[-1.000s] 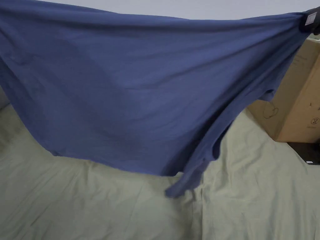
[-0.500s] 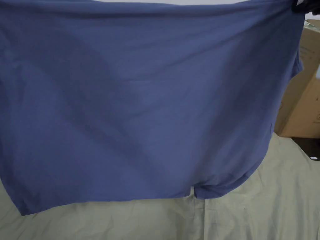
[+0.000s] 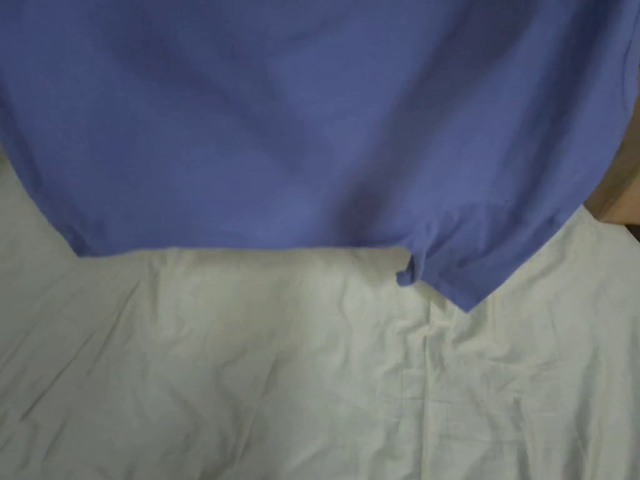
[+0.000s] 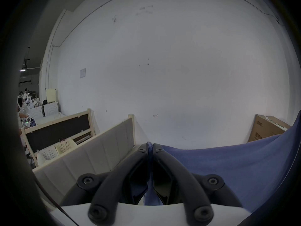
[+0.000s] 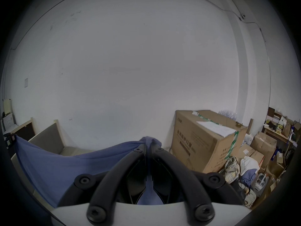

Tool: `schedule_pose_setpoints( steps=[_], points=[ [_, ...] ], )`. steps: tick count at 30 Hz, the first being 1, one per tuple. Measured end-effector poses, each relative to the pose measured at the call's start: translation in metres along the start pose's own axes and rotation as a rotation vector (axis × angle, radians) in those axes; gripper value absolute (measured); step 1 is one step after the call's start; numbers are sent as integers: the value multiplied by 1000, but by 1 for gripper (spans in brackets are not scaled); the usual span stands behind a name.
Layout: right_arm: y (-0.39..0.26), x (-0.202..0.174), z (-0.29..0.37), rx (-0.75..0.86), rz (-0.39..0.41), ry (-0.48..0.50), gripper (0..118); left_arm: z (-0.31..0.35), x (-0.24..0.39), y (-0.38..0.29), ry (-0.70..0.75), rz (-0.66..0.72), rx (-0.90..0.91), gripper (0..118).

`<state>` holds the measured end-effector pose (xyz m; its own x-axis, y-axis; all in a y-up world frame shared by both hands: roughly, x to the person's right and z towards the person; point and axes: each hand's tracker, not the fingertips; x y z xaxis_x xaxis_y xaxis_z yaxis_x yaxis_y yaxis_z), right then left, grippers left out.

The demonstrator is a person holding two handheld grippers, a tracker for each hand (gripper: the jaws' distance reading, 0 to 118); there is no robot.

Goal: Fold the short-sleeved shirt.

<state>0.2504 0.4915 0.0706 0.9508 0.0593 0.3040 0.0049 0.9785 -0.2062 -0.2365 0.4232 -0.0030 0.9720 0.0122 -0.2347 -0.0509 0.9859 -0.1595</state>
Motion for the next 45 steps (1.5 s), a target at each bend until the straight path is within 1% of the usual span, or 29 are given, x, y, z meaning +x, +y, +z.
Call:
schedule_pose_setpoints(
  steps=[3,6,10,12,13,16,19,23,25,27,30,32,33,37,38,40,43,45],
  points=[
    [20,-7,-35,64,-28,-36,3,-28,20,16,26,-8,88,0],
    [36,-12,-65,126,-84,-63,3,-53,41,26,56,-42,152,0],
    [42,-17,-93,203,-109,-97,3,-86,58,26,66,-49,177,0],
    [38,-19,-105,237,-130,-84,3,-99,64,16,64,-9,178,0],
    [34,-19,-110,233,-127,-87,3,-105,66,11,62,1,173,0],
    [14,-20,-129,195,-87,-85,3,-126,69,-11,63,8,139,0],
    [-19,-18,-148,117,-69,-71,3,-139,74,-46,64,11,80,0],
    [-81,-10,-167,-9,-84,-57,3,-147,78,-105,40,13,-27,0],
    [-115,-5,-172,-87,-77,-54,3,-148,80,-138,36,-19,-102,0],
    [-152,5,-176,-157,-82,-48,3,-143,78,-173,23,-25,-166,0],
    [-207,23,-174,-257,-99,-40,3,-125,70,-220,-4,11,-258,0],
    [-244,35,-162,-320,-113,-39,3,-110,59,-250,-41,11,-320,0],
    [-265,41,-153,-366,-108,-26,3,-98,53,-267,-50,-11,-342,0],
    [-341,62,-106,-471,-132,0,3,-53,28,-329,-88,-82,-458,0],
    [-363,67,-91,-514,-135,17,3,-39,21,-345,-86,-72,-484,0],
    [-396,75,-68,-552,-119,23,3,-3,4,-367,-107,18,-519,0],
    [-443,83,-23,-615,-91,69,3,40,-21,-403,-94,51,-561,0],
    [-470,90,5,-643,-73,79,3,68,-36,-425,-108,49,-588,0]
  ],
)
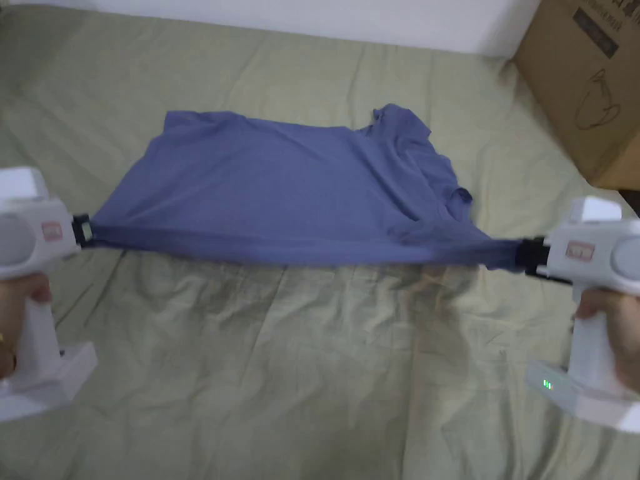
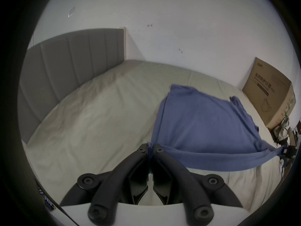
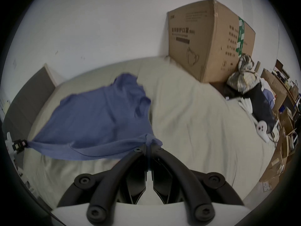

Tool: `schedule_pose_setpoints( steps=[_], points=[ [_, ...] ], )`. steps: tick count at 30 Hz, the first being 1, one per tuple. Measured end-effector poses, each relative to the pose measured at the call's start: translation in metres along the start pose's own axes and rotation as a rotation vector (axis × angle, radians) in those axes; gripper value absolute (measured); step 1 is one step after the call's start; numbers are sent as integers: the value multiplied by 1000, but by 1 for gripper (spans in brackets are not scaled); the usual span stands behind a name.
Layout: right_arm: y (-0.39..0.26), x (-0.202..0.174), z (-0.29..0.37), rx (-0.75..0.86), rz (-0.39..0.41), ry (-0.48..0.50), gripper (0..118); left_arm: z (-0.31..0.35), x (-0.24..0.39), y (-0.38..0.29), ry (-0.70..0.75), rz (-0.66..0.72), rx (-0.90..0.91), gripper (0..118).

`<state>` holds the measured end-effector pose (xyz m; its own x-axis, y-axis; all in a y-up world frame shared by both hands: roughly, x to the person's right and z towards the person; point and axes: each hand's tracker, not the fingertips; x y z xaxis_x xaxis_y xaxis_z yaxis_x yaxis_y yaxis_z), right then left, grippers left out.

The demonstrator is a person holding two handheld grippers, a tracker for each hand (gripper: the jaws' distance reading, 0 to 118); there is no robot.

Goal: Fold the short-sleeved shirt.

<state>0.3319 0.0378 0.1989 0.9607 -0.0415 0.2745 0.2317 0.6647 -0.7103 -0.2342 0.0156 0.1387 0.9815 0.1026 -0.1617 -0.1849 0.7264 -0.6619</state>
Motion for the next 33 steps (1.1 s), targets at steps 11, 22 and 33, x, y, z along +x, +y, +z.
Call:
schedule_pose_setpoints(
  steps=[11,22,33],
  points=[
    [-131,27,66,-27,19,46,3,78,-47,-109,16,-83,-49,0],
    [-157,45,102,-53,7,50,98,110,-57,-113,36,-29,-122,97],
    [-99,31,214,399,97,8,111,190,-32,-57,9,-56,299,118]
  ],
)
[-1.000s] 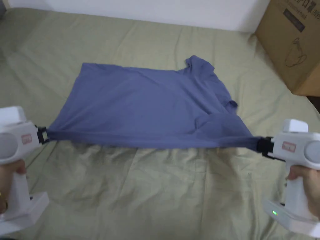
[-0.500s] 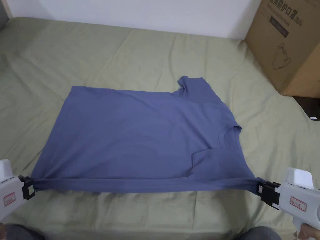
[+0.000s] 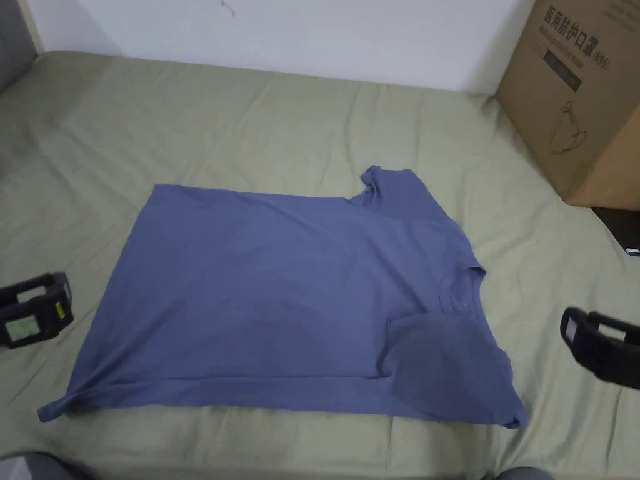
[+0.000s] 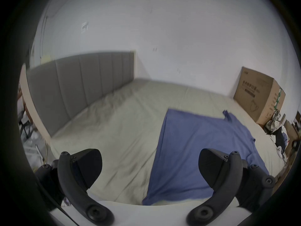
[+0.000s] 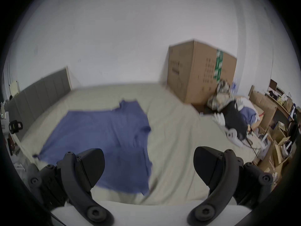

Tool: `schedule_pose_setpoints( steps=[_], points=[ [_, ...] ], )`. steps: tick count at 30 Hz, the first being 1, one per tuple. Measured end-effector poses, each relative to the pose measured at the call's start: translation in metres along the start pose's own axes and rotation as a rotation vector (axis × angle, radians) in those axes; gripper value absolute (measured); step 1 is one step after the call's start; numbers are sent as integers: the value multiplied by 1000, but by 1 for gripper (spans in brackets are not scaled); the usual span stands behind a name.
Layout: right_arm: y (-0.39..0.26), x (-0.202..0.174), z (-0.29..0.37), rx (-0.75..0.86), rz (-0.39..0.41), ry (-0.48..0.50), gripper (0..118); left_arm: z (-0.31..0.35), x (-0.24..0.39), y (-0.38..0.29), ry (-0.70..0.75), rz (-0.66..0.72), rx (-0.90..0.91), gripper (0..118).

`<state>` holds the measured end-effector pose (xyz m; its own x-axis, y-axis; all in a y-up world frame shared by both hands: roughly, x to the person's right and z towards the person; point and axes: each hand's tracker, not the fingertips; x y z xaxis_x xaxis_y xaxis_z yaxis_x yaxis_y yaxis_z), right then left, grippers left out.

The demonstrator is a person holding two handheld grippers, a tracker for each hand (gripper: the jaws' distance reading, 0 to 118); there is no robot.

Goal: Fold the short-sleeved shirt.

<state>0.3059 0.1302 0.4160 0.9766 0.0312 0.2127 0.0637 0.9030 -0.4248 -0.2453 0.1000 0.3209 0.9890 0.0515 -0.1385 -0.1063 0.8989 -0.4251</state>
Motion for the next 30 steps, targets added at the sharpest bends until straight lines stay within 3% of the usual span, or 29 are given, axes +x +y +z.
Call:
schedule_pose_setpoints(
  steps=[6,7,9,10,11,14,17,23,30],
  points=[
    [9,-39,9,188,-40,32,111,19,50,2,-80,-54,191,117],
    [9,-46,8,195,-30,31,110,20,56,1,-87,-72,207,113],
    [5,-57,3,214,-14,32,104,20,63,-5,-107,-87,222,90],
    [3,-60,2,226,-16,41,96,20,66,-6,-121,-89,215,74],
    [2,-65,1,228,-29,92,76,20,68,-7,-134,-86,207,49],
    [-3,-77,-4,217,-35,115,0,20,72,-15,-150,-94,206,0],
    [-8,-89,-10,207,8,121,0,22,73,-20,-169,-115,194,0],
    [-16,-98,-17,183,-37,132,0,23,69,-26,-178,-117,183,0],
    [-16,-100,-18,177,-36,141,0,17,66,-22,-176,-112,173,0]
  ],
)
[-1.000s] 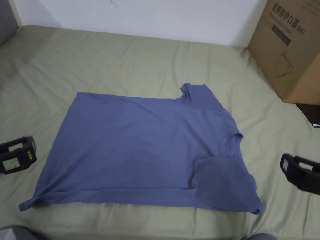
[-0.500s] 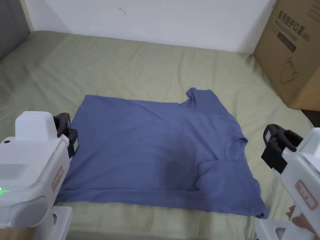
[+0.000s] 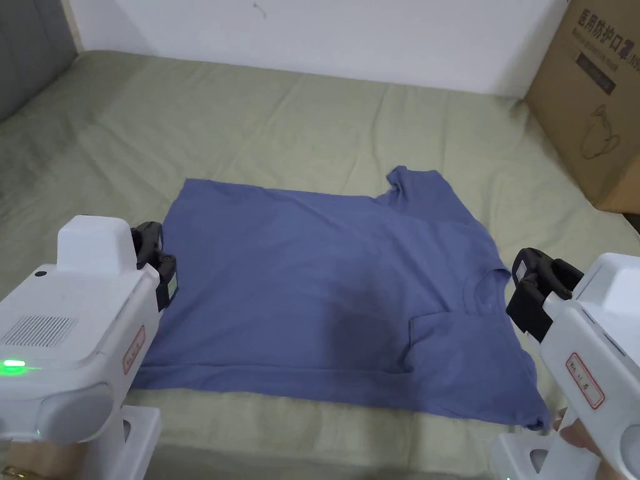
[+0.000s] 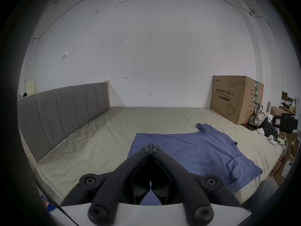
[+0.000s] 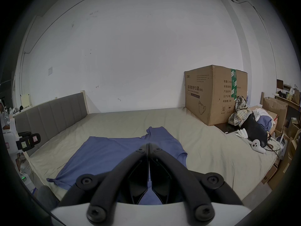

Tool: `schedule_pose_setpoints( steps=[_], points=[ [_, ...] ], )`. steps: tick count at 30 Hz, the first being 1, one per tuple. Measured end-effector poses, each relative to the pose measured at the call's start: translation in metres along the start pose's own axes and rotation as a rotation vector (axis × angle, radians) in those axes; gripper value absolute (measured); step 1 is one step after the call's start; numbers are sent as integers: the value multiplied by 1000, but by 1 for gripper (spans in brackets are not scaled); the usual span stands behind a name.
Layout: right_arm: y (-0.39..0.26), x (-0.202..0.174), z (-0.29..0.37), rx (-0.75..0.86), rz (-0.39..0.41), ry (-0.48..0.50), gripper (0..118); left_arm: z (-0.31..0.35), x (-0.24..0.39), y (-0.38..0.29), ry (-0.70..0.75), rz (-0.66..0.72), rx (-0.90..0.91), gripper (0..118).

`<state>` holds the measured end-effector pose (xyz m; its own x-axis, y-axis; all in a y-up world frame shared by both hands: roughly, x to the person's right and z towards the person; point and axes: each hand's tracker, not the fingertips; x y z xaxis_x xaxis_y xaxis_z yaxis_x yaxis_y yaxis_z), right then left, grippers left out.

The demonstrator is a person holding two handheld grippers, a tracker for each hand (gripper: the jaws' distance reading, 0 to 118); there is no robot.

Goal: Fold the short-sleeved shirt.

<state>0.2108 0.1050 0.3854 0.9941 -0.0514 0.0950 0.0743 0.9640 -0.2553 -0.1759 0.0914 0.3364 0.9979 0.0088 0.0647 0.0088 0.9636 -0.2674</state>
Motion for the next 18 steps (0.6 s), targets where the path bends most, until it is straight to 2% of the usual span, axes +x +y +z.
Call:
schedule_pose_setpoints(
  steps=[2,3,4,8,9,11,15,18],
  points=[
    [0,1,0,-2,-11,8,0,-5,-5,3,-6,-3,-42,0],
    [0,1,0,-5,-9,7,0,-10,-8,6,1,7,-75,5],
    [0,2,0,-6,-3,5,0,-15,-13,7,13,15,-121,15],
    [-2,8,2,-21,-9,14,0,-43,-43,4,26,76,-357,105],
    [-3,9,2,-25,-11,12,0,-50,-51,-1,18,72,-423,118],
    [-6,11,2,-33,-10,-1,0,-57,-63,-11,22,59,-474,118],
    [-11,17,1,-62,-28,-17,0,-79,-83,-42,43,62,-713,118],
    [-14,18,1,-80,-32,-36,0,-90,-89,-65,60,11,-839,118]
  ],
)
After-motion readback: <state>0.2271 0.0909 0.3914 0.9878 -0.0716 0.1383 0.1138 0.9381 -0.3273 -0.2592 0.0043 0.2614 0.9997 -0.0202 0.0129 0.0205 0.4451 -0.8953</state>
